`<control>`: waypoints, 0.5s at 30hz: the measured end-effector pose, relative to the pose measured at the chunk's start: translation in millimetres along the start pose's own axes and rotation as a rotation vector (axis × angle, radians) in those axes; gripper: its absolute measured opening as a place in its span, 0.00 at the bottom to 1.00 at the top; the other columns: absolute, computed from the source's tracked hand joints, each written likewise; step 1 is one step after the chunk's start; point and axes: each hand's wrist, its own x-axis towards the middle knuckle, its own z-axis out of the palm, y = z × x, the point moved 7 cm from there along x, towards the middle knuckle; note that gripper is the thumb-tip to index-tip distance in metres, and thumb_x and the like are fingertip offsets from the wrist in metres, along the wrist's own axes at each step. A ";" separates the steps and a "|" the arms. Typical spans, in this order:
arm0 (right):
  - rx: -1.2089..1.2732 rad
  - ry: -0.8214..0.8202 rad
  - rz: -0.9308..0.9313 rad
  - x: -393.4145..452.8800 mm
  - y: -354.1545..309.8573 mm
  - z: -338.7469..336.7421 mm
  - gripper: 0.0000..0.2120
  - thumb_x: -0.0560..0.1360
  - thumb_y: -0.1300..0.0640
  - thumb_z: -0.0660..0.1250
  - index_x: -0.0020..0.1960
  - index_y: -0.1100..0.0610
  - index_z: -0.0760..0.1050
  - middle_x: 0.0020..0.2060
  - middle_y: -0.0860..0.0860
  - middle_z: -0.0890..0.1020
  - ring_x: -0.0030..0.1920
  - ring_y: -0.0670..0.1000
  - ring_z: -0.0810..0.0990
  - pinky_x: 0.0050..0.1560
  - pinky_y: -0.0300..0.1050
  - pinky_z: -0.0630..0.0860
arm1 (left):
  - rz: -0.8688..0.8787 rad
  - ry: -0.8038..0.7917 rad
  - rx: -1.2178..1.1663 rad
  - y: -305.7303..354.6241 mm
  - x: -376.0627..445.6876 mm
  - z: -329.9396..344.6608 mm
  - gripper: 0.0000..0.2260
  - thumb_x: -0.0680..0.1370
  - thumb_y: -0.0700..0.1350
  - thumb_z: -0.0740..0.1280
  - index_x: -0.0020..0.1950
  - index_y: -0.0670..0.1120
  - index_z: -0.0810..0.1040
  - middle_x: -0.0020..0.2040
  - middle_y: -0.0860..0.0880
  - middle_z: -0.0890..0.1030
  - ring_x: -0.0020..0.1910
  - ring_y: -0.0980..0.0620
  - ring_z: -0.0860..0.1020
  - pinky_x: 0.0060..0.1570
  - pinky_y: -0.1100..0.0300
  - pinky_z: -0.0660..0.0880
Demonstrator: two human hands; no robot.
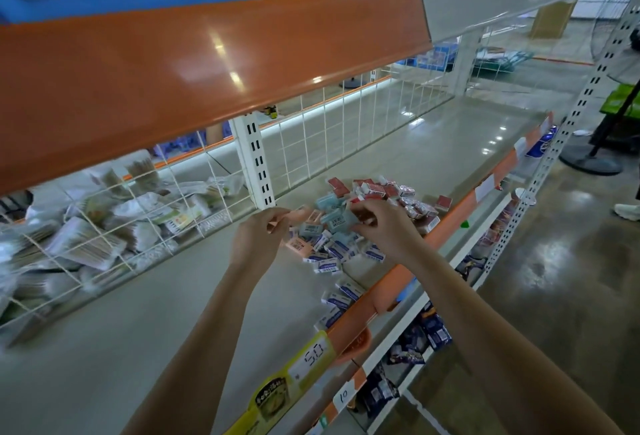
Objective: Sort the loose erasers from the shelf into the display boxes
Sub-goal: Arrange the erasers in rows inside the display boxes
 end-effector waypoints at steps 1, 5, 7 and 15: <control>0.092 -0.024 0.017 -0.3 -3.9 4.1 0.19 0.72 0.55 0.72 0.61 0.58 0.75 0.51 0.48 0.81 0.49 0.45 0.78 0.51 0.32 0.73 | -0.026 -0.002 -0.042 -3.3 -4.8 -5.1 0.09 0.79 0.47 0.63 0.54 0.52 0.80 0.46 0.54 0.81 0.44 0.54 0.77 0.43 0.58 0.72; 0.525 -0.174 0.066 -13.0 -25.5 30.0 0.15 0.70 0.62 0.72 0.55 0.54 0.76 0.47 0.47 0.81 0.47 0.44 0.80 0.49 0.36 0.76 | -0.157 -0.013 -0.253 -21.9 -32.6 -27.5 0.08 0.79 0.45 0.62 0.51 0.53 0.81 0.41 0.51 0.81 0.40 0.49 0.78 0.41 0.52 0.74; 0.743 -0.211 0.078 -23.6 -41.2 42.3 0.13 0.71 0.68 0.69 0.52 0.55 0.76 0.46 0.51 0.80 0.45 0.45 0.80 0.46 0.35 0.77 | -0.221 0.003 -0.379 -28.1 -51.5 -42.0 0.08 0.79 0.43 0.62 0.49 0.52 0.80 0.41 0.50 0.81 0.41 0.50 0.79 0.42 0.55 0.75; 1.300 -0.418 0.127 -60.1 -99.2 93.6 0.11 0.67 0.70 0.66 0.41 0.56 0.81 0.41 0.48 0.84 0.46 0.48 0.83 0.45 0.39 0.79 | -0.362 0.135 -0.576 -54.6 -123.9 -108.0 0.12 0.80 0.37 0.60 0.50 0.51 0.80 0.40 0.50 0.80 0.33 0.59 0.76 0.36 0.65 0.73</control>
